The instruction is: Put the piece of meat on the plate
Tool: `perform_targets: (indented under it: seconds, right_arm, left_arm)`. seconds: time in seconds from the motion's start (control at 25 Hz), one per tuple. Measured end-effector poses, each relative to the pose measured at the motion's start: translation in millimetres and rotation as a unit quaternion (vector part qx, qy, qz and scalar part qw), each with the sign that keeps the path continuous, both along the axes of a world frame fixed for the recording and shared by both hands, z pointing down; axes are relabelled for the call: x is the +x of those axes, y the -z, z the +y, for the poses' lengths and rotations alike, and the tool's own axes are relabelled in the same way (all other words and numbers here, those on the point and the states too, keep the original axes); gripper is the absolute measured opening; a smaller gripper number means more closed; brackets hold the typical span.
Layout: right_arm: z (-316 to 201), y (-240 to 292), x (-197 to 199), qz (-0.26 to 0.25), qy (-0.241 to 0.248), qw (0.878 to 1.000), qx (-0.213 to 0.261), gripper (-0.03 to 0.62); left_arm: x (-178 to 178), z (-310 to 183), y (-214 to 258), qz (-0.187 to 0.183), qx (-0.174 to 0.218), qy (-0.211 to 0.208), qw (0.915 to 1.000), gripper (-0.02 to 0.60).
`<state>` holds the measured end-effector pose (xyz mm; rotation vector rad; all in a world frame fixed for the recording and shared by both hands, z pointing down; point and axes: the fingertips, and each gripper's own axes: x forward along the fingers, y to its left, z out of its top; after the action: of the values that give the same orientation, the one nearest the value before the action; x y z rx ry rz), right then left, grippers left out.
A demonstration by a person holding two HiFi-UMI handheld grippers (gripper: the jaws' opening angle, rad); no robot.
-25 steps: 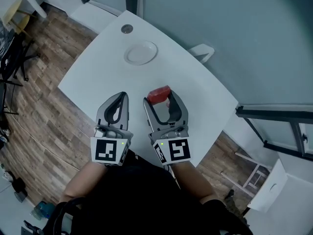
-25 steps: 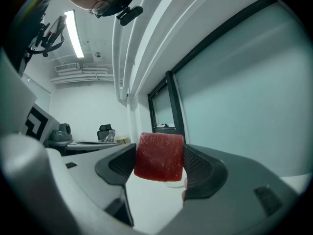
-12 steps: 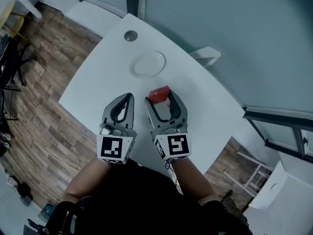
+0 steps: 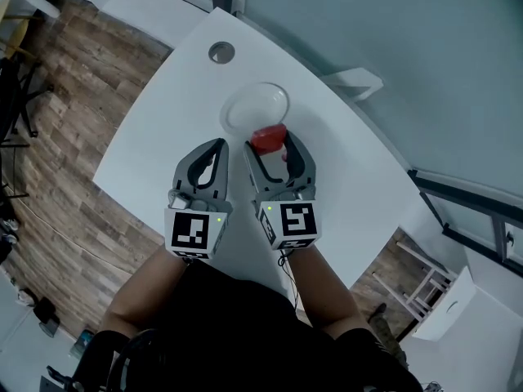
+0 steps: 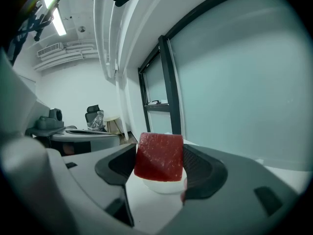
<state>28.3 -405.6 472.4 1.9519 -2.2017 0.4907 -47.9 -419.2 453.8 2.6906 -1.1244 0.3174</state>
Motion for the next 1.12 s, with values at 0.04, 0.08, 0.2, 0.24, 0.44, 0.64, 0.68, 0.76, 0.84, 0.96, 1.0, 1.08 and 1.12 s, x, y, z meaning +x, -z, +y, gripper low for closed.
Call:
perform_targets:
  seconds: [0.04, 0.08, 0.2, 0.24, 0.44, 0.64, 0.68, 0.76, 0.84, 0.96, 1.0, 1.08, 1.12]
  right_arm:
    - [-4.6, -6.0, 1.0, 0.000, -0.001, 1.000, -0.009, 0.298]
    - [-9.1, -12.2, 1.8, 0.002, 0.001, 1.000, -0.017, 0.298]
    - [-24.0, -29.4, 3.4, 0.011, 0.009, 0.999, -0.038, 0.298]
    - [-29.2, -34.5, 3.9, 0.012, 0.010, 0.999, -0.044, 0.298]
    - [-49.0, -58.0, 6.7, 0.016, 0.014, 0.997, -0.081, 0.298]
    - [-64.6, -81.3, 7.7, 0.020, 0.019, 0.992, -0.119, 0.298]
    - [-66.4, -84.9, 7.7, 0.022, 0.019, 0.992, -0.126, 0.298]
    - [-67.8, -91.5, 7.7, 0.024, 0.021, 0.990, -0.139, 0.298]
    - [-68.2, -97.3, 7.8, 0.025, 0.022, 0.988, -0.152, 0.298]
    - [-69.6, -104.1, 8.1, 0.028, 0.024, 0.985, -0.166, 0.298]
    - [-70.0, -106.4, 8.1, 0.028, 0.025, 0.984, -0.172, 0.298]
    - [-70.9, -111.5, 7.7, 0.026, 0.027, 0.982, -0.184, 0.298]
    - [-71.1, -114.1, 7.4, 0.027, 0.028, 0.981, -0.190, 0.298]
  left_arm:
    - [1.7, -4.1, -3.1, -0.001, -0.003, -0.002, 1.0000, -0.002]
    - [3.1, -8.5, -6.5, -0.002, -0.006, -0.002, 1.0000, 0.000]
    - [5.0, -22.2, -17.8, -0.001, -0.020, -0.001, 0.9998, -0.002]
    - [5.1, -26.6, -21.6, -0.002, -0.023, 0.000, 0.9997, 0.000]
    - [3.8, -35.5, -38.8, -0.012, -0.044, 0.005, 0.9990, 0.000]
    - [2.2, -47.3, -49.9, -0.012, -0.052, 0.012, 0.9985, 0.000]
    - [1.9, -49.9, -51.7, -0.013, -0.054, 0.013, 0.9984, 0.000]
    - [2.7, -55.3, -52.9, -0.011, -0.052, 0.014, 0.9985, 0.000]
    - [3.6, -59.5, -55.5, -0.010, -0.051, 0.014, 0.9986, 0.000]
    - [3.7, -63.0, -62.4, -0.011, -0.058, 0.014, 0.9982, 0.000]
    - [3.5, -63.7, -64.1, -0.011, -0.060, 0.015, 0.9980, 0.000]
    - [2.9, -64.1, -68.0, -0.011, -0.065, 0.016, 0.9977, 0.000]
    - [2.9, -64.0, -69.4, -0.011, -0.067, 0.015, 0.9976, -0.001]
